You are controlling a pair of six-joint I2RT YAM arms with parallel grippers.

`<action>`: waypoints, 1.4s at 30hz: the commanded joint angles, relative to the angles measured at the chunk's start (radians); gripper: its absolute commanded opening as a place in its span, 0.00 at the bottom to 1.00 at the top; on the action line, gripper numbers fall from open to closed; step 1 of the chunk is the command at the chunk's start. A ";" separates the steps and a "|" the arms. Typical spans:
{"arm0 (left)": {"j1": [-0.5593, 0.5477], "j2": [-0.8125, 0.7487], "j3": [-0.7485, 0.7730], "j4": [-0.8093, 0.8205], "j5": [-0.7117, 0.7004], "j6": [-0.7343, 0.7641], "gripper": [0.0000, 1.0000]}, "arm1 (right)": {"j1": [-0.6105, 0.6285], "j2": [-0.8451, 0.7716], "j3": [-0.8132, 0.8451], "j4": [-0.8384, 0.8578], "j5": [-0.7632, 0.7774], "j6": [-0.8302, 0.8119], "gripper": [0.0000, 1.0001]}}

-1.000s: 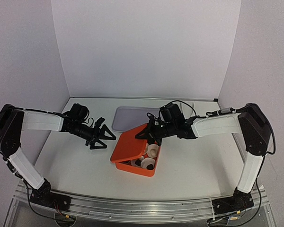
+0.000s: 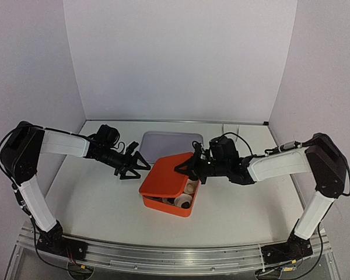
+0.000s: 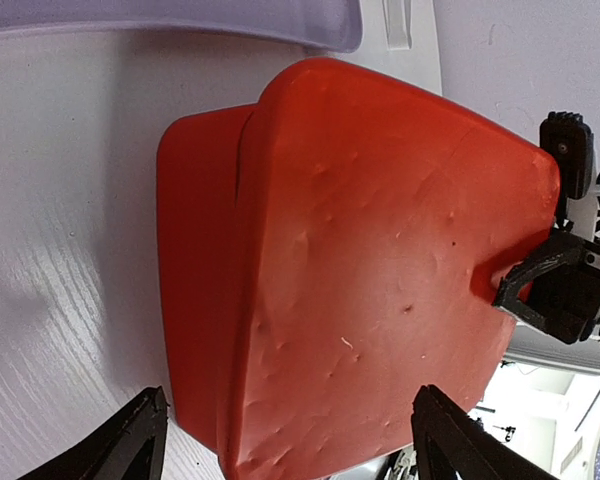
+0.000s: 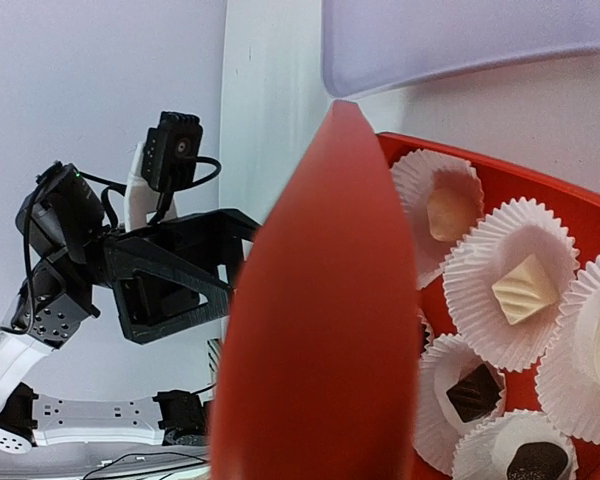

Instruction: Pack the chocolate

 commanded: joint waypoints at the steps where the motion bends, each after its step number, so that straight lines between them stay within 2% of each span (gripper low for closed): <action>1: -0.011 0.022 0.042 0.019 0.027 0.024 0.79 | 0.013 -0.037 -0.042 0.057 0.063 0.017 0.00; 6: -0.021 0.046 0.061 0.009 0.036 0.030 0.75 | 0.022 -0.039 -0.073 0.102 0.083 0.035 0.00; 23: -0.054 0.127 0.103 -0.029 0.070 0.044 0.74 | 0.025 -0.065 -0.150 0.183 0.116 0.045 0.01; 28: -0.075 0.138 0.121 -0.032 0.082 0.048 0.69 | 0.025 -0.083 -0.182 0.183 0.140 0.042 0.10; 34: -0.096 0.160 0.139 -0.043 0.066 0.048 0.69 | 0.025 -0.090 -0.211 0.184 0.167 0.044 0.20; 38: -0.117 0.174 0.158 -0.065 0.045 0.055 0.67 | 0.025 -0.113 -0.232 0.177 0.192 0.030 0.23; 42: -0.120 0.175 0.163 -0.076 0.018 0.057 0.64 | 0.024 -0.153 -0.237 0.100 0.221 0.009 0.32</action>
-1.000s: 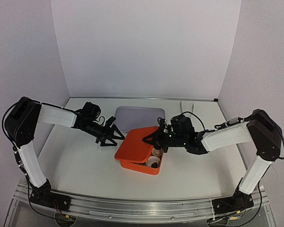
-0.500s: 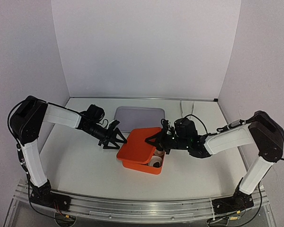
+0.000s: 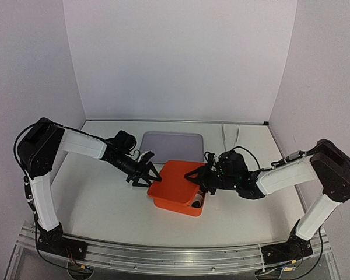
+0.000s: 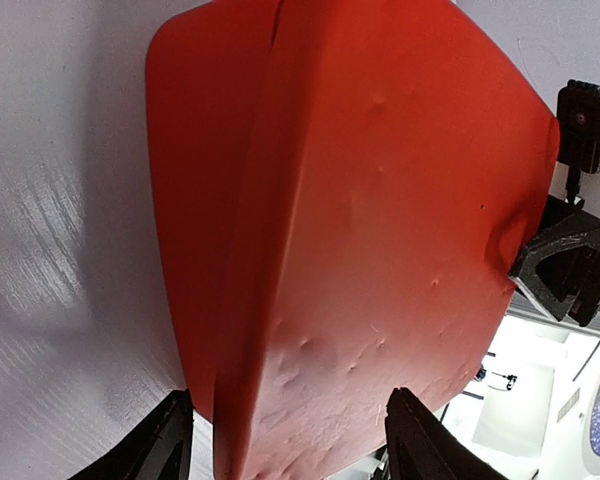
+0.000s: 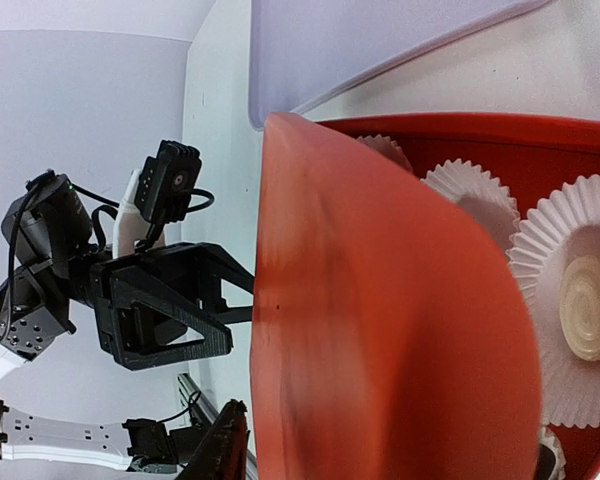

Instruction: Pack the chocolate

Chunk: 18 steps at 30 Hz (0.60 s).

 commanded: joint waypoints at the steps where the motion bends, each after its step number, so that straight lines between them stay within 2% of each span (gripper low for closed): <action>1: -0.008 0.007 0.048 -0.020 -0.030 0.022 0.63 | 0.003 -0.089 0.000 -0.085 0.064 -0.027 0.34; 5: -0.013 0.016 0.060 -0.031 -0.056 0.022 0.60 | 0.003 -0.159 0.048 -0.322 0.132 -0.073 0.47; 8: -0.020 0.021 0.069 -0.032 -0.060 0.025 0.60 | 0.003 -0.188 0.092 -0.504 0.189 -0.086 0.51; 11: -0.034 0.034 0.086 -0.033 -0.049 0.029 0.60 | 0.003 -0.190 0.114 -0.556 0.196 -0.090 0.60; 18: -0.081 0.080 0.150 -0.025 -0.017 0.037 0.62 | 0.003 -0.181 0.114 -0.564 0.199 -0.083 0.61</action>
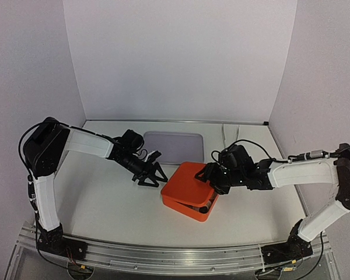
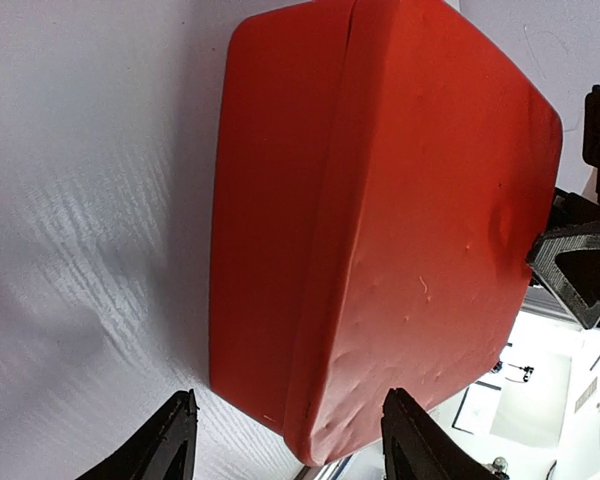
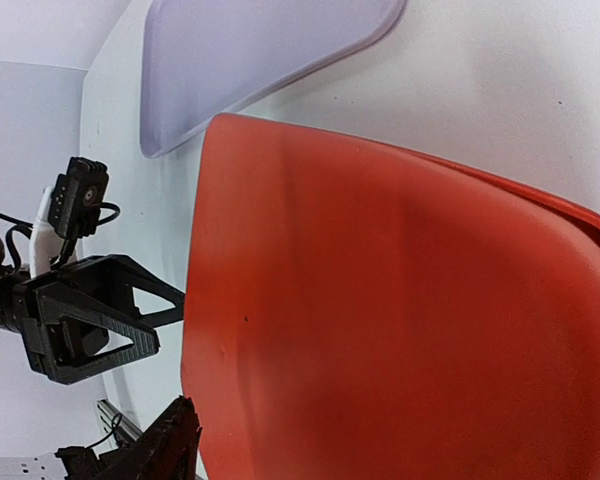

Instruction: Pack the chocolate

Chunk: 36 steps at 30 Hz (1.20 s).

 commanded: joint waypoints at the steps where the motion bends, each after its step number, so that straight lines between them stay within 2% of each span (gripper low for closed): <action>1: -0.033 0.043 0.081 -0.006 0.022 0.035 0.62 | 0.003 -0.026 0.020 -0.057 0.048 -0.012 0.61; 6: -0.046 0.083 0.123 -0.011 0.038 0.044 0.63 | 0.004 -0.051 0.014 -0.096 0.066 -0.014 0.62; 12: -0.067 0.110 0.148 -0.042 0.026 0.072 0.62 | 0.003 -0.062 0.026 -0.185 0.087 -0.001 0.81; 21: -0.085 0.149 0.159 -0.085 -0.022 0.098 0.61 | 0.003 -0.108 0.034 -0.275 0.106 -0.002 0.91; 36: -0.095 0.139 0.185 -0.106 -0.025 0.108 0.61 | 0.003 -0.200 0.006 -0.399 0.162 0.022 0.94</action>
